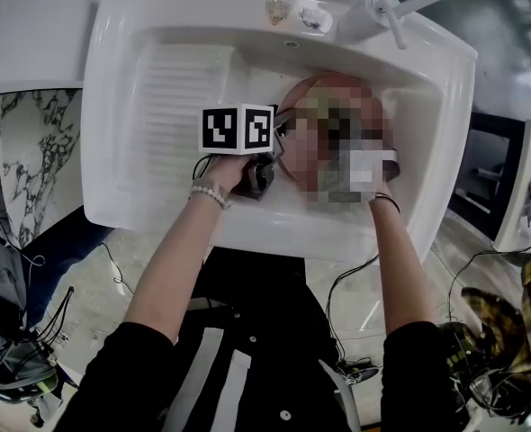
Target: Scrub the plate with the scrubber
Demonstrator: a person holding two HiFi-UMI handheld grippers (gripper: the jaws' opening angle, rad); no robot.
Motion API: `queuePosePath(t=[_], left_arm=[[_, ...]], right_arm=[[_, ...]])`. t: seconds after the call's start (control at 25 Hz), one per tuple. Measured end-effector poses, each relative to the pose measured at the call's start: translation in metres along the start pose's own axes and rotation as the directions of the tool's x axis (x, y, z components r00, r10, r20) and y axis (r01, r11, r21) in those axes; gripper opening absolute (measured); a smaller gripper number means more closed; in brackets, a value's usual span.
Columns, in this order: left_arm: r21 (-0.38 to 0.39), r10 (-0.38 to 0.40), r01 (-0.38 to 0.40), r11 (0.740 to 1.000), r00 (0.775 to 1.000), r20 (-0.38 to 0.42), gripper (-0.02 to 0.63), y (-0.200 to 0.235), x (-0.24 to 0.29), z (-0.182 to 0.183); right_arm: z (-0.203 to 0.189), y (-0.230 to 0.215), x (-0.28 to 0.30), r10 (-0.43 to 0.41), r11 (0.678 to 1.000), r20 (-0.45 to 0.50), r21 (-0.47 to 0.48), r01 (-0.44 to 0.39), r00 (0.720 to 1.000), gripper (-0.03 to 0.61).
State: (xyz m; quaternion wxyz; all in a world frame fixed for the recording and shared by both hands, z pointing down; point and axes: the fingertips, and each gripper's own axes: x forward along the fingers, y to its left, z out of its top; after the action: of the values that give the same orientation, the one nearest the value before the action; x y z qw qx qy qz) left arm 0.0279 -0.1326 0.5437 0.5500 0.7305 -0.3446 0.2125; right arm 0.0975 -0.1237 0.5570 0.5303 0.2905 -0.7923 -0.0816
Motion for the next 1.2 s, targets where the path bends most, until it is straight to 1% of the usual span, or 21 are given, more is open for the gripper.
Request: queuePosePath(t=[0.12,0.28,0.44,0.56,0.68,0.76,0.88,1.04,1.2], left_arm=[[-0.01,-0.014,0.013,1.0,1.0,-0.003,0.155,-0.001,0.001,0.0],[-0.029,-0.019,0.019,0.999,1.0,-0.003,0.167,0.001,0.001,-0.001],[-0.044,-0.032,0.032,0.999,0.999,0.0,0.181,0.001,0.001,0.0],[-0.047,-0.032,0.032,0.998,1.0,0.0,0.183,0.002,0.002,-0.001],[-0.059,-0.029,0.029,0.998,1.0,0.003,0.184,0.003,0.002,0.0],[-0.061,-0.026,0.027,0.998,1.0,0.004,0.183,0.004,0.002,0.0],[-0.071,-0.016,0.017,0.997,1.0,0.008,0.183,0.005,0.003,0.0],[-0.106,0.001,0.002,0.994,0.999,0.034,0.181,0.01,0.003,0.002],[-0.106,0.02,-0.017,0.994,0.999,0.034,0.167,0.012,0.003,0.002]], right_arm=[[-0.008,0.001,0.002,-0.016,0.998,-0.039,-0.059,0.014,0.999,0.078],[0.002,0.009,0.004,0.009,0.998,-0.013,-0.067,-0.009,1.0,0.078],[0.022,0.026,0.004,0.061,0.991,0.05,-0.121,-0.055,0.997,0.078],[0.031,0.039,0.001,0.104,0.989,0.085,-0.119,-0.094,0.991,0.078],[0.039,0.05,-0.004,0.172,0.981,0.121,-0.108,-0.159,0.978,0.078],[0.044,0.058,-0.01,0.23,0.971,0.145,-0.101,-0.217,0.962,0.078],[0.045,0.07,-0.022,0.324,0.945,0.172,-0.099,-0.31,0.931,0.078],[0.043,0.085,-0.037,0.433,0.901,0.19,-0.117,-0.418,0.881,0.078],[0.04,0.097,-0.053,0.53,0.848,0.195,-0.128,-0.515,0.825,0.078]])
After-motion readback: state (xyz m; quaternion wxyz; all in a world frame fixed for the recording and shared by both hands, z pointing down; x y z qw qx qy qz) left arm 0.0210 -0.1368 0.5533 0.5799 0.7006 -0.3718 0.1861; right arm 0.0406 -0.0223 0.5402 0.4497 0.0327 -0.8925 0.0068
